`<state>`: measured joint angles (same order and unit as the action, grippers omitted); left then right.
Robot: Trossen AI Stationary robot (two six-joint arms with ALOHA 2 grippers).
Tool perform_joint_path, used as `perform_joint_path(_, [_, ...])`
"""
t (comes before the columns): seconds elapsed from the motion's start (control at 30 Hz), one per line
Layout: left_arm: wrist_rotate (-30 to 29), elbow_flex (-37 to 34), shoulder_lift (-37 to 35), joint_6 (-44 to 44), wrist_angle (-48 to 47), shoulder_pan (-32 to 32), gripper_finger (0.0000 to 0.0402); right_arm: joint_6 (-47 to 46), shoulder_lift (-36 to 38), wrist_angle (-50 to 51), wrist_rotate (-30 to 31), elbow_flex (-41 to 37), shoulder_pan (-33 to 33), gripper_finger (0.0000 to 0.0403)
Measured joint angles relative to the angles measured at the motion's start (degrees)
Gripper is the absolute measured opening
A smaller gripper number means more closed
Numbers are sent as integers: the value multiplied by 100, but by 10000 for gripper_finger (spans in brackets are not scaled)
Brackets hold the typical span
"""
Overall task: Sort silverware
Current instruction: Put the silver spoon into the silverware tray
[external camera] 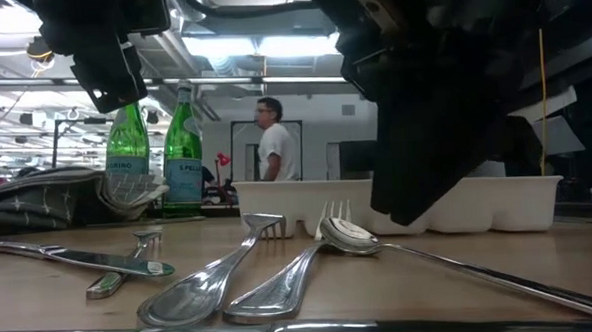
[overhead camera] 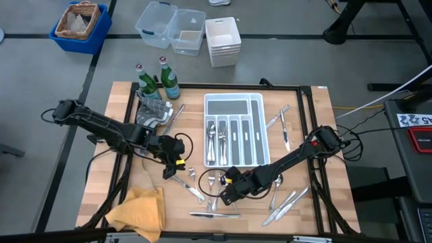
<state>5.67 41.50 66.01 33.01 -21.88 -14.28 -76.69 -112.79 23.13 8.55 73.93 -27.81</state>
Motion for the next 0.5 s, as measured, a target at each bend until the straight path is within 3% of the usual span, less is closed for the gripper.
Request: perform_joint_path(0.5, [0,0,1,0,-1,0,86,-116,-71,-33,93,-6,-24,85])
